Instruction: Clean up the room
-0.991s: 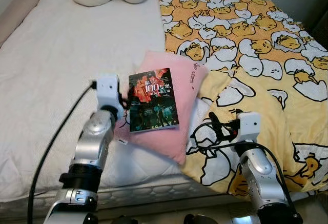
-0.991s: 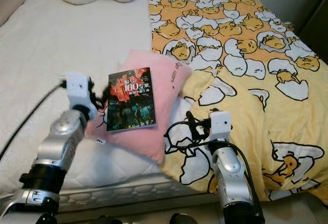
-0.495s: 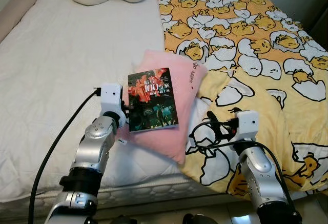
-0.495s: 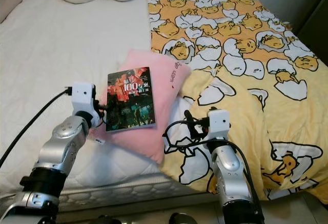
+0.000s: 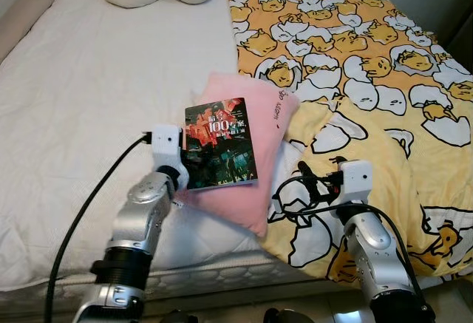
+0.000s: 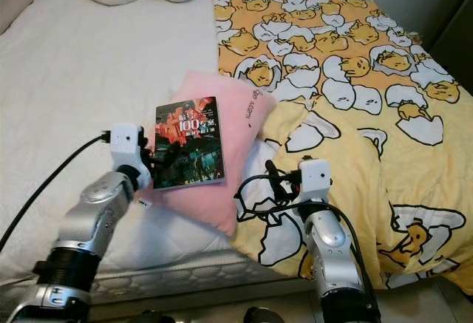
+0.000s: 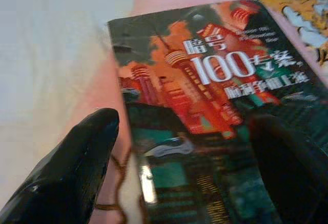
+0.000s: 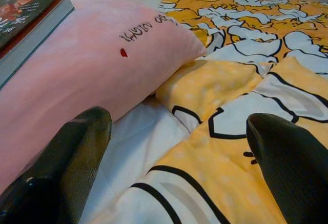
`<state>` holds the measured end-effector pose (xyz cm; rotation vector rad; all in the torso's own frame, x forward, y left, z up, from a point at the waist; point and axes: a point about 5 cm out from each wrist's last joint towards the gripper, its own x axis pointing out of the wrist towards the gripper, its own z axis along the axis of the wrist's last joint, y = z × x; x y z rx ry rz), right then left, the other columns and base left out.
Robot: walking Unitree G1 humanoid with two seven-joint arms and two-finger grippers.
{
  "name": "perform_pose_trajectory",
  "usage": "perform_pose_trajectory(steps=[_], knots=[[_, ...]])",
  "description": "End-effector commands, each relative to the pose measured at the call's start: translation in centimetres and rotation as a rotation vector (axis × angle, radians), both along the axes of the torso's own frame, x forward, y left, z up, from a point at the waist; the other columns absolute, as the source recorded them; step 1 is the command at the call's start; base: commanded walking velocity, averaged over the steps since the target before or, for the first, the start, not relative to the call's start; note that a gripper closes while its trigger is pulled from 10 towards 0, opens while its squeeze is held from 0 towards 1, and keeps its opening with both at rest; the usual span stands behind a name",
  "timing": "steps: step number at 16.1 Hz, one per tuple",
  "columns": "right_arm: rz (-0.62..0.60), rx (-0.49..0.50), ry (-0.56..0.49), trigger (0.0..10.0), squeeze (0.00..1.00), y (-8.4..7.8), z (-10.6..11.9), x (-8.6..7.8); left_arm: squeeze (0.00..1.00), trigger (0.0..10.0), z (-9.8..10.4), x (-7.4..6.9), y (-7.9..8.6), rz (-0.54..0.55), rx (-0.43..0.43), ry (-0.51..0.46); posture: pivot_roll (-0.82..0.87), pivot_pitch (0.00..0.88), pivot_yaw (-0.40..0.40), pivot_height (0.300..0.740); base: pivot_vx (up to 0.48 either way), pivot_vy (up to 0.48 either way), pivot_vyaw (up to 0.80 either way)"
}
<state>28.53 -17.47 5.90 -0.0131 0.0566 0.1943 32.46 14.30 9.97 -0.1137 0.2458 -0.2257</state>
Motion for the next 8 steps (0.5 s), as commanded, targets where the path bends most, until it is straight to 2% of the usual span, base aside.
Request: perform_pose_trajectory(steps=[1,5,8], knots=[[0.007,-0.02,-0.003,10.0,0.0,-0.2,0.1,0.2,0.0,10.0,0.1,0.0,0.0,0.009,0.005,0.011,-0.06,0.028,-0.043,0.74,0.0,0.0,0.0],[0.008,-0.021,-0.004,10.0,0.0,-0.2,0.2,0.2,0.0,10.0,-0.4,-0.2,-1.0,-0.043,0.004,0.058,-0.06,0.026,-0.04,0.74,0.0,0.0,0.0],[0.011,-0.018,-0.006,10.0,0.0,-0.1,0.2,0.2,0.0,10.0,-1.3,-0.6,-1.0,-0.048,0.063,0.106,-0.06,0.021,-0.036,0.74,0.0,0.0,0.0]])
